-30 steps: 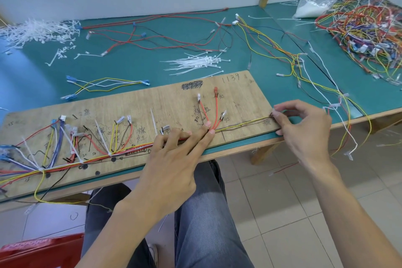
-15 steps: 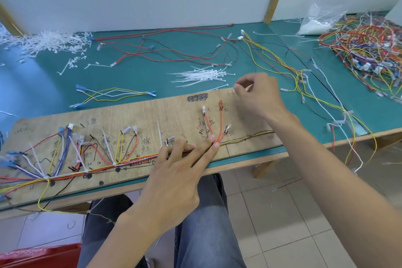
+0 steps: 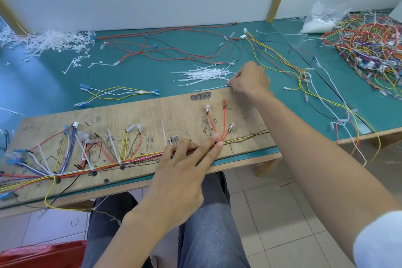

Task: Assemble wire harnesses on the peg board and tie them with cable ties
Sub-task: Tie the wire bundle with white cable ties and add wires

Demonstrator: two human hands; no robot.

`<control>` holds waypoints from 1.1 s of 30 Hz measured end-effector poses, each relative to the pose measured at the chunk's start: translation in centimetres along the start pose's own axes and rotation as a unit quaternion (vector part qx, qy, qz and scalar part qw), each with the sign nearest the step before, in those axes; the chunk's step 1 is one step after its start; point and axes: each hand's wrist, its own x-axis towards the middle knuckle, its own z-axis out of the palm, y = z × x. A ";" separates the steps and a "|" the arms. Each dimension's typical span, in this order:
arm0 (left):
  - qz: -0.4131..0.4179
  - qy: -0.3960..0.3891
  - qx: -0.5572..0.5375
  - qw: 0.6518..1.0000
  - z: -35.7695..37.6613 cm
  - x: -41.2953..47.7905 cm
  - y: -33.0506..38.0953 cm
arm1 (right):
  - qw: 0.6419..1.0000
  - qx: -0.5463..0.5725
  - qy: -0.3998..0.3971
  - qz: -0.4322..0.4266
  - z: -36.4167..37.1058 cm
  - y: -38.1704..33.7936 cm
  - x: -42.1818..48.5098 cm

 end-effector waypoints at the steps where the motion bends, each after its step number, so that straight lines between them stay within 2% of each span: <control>1: 0.001 0.001 -0.005 1.000 -0.1 0.0 0.0 | 1.000 0.008 -0.012 0.001 0.0 -0.1 0.1; 4: 0.003 0.003 -0.032 0.999 -0.4 0.0 0.0 | 0.998 0.045 -0.031 -0.020 0.2 0.0 0.0; 8: 0.000 0.000 -0.073 0.997 -1.1 0.1 0.0 | 0.990 0.117 0.013 -0.075 -1.0 0.8 -1.4; 12: 0.004 0.018 -0.101 0.995 -2.1 0.3 0.2 | 0.952 0.227 0.087 -0.187 -4.0 1.4 -4.4; 14: -0.007 0.067 -0.120 0.990 -2.8 0.5 0.6 | 0.935 0.239 0.102 -0.241 -6.0 1.3 -6.7; 16: -0.053 0.161 -0.169 0.971 -3.8 0.8 1.0 | 0.923 0.232 0.073 -0.300 -7.7 1.3 -9.4; 18: -0.117 0.233 -0.217 0.941 -5.0 1.3 1.1 | 0.904 0.211 0.002 -0.373 -8.9 1.3 -12.2; 21: -0.128 0.237 -0.250 0.930 -6.1 2.0 0.6 | 0.866 0.217 -0.093 -0.440 -9.6 1.1 -15.4; 24: -0.117 0.212 -0.314 0.918 -5.8 2.0 0.6 | 0.847 0.269 -0.133 -0.438 -9.0 0.9 -16.8; 28: -0.159 0.201 -0.426 0.867 -5.4 1.5 0.9 | 0.837 0.391 -0.193 -0.331 -7.0 1.4 -18.0; 31: -0.162 0.200 -0.423 0.869 -5.1 1.8 0.8 | 0.828 0.425 -0.229 -0.285 -5.3 2.5 -18.5; 33: -0.160 0.196 -0.412 0.876 -4.9 2.3 0.8 | 0.835 0.438 -0.200 -0.267 -4.3 3.1 -18.7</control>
